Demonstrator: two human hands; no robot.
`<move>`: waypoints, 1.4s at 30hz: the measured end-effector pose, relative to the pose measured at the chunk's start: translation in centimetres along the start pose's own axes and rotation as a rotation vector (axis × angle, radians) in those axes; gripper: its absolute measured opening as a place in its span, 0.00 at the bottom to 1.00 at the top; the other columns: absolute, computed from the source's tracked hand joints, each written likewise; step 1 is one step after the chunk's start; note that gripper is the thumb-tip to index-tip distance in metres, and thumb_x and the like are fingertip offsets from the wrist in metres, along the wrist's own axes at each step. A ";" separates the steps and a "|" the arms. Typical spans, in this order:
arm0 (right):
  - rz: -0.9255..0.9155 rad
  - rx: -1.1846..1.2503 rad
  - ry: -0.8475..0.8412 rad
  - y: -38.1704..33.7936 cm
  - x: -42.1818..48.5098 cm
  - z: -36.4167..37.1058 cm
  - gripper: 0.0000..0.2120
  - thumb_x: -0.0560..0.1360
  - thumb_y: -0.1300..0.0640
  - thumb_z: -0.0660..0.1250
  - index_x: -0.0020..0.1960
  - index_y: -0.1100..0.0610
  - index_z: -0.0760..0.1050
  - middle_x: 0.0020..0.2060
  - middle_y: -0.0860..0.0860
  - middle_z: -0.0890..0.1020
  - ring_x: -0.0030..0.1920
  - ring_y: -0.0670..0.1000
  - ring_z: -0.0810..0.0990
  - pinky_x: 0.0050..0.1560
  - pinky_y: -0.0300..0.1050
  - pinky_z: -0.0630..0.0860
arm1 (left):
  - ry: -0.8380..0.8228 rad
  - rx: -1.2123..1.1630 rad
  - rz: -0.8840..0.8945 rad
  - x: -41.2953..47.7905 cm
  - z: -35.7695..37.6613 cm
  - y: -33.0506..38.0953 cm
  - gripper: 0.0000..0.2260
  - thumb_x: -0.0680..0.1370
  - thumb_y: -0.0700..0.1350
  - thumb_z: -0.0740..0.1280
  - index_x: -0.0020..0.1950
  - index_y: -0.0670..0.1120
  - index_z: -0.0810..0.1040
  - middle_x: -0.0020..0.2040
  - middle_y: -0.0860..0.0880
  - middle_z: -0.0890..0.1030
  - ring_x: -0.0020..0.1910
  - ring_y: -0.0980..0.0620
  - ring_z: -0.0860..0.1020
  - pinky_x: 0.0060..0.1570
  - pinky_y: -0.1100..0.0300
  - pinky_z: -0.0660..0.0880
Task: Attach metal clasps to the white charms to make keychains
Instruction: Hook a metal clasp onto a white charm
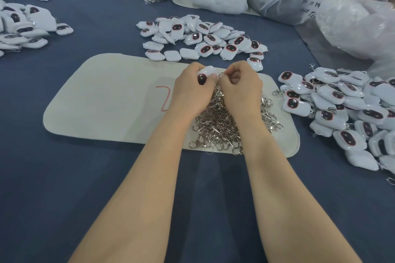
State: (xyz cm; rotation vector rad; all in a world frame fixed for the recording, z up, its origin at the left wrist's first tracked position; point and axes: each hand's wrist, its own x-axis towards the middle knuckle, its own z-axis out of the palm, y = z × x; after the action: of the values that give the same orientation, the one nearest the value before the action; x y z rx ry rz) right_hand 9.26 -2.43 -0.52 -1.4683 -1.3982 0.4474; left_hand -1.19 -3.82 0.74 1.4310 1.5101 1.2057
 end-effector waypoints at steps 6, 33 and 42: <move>-0.051 -0.044 -0.039 -0.1 -0.1 0.1 0.06 0.74 0.65 0.64 0.43 0.55 0.72 0.32 0.43 0.74 0.32 0.40 0.72 0.35 0.28 0.68 | -0.023 0.019 -0.012 0.0 0.2 -0.1 0.08 0.78 0.46 0.64 0.54 0.44 0.73 0.51 0.44 0.80 0.50 0.44 0.80 0.55 0.46 0.76; -0.154 -0.146 -0.101 -0.6 -0.5 0.7 0.04 0.74 0.66 0.63 0.46 0.59 0.74 0.32 0.47 0.75 0.36 0.50 0.75 0.41 0.43 0.71 | 0.047 0.016 -0.048 0.7 0.3 -0.9 0.09 0.79 0.46 0.62 0.57 0.44 0.70 0.47 0.49 0.76 0.47 0.47 0.77 0.49 0.54 0.75; -0.137 -0.016 -0.119 -1.0 -0.7 0.3 0.06 0.76 0.66 0.63 0.46 0.56 0.72 0.35 0.44 0.76 0.38 0.47 0.76 0.41 0.36 0.73 | 0.010 -0.276 -0.144 0.7 -0.1 -0.3 0.02 0.79 0.43 0.62 0.50 0.45 0.71 0.37 0.49 0.73 0.30 0.53 0.73 0.33 0.60 0.72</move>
State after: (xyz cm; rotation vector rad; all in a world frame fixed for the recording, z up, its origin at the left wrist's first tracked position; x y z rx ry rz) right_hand 8.33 -3.10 -0.02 -1.3662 -1.5891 0.4435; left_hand -1.45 -3.10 0.57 1.1178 1.3671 1.2773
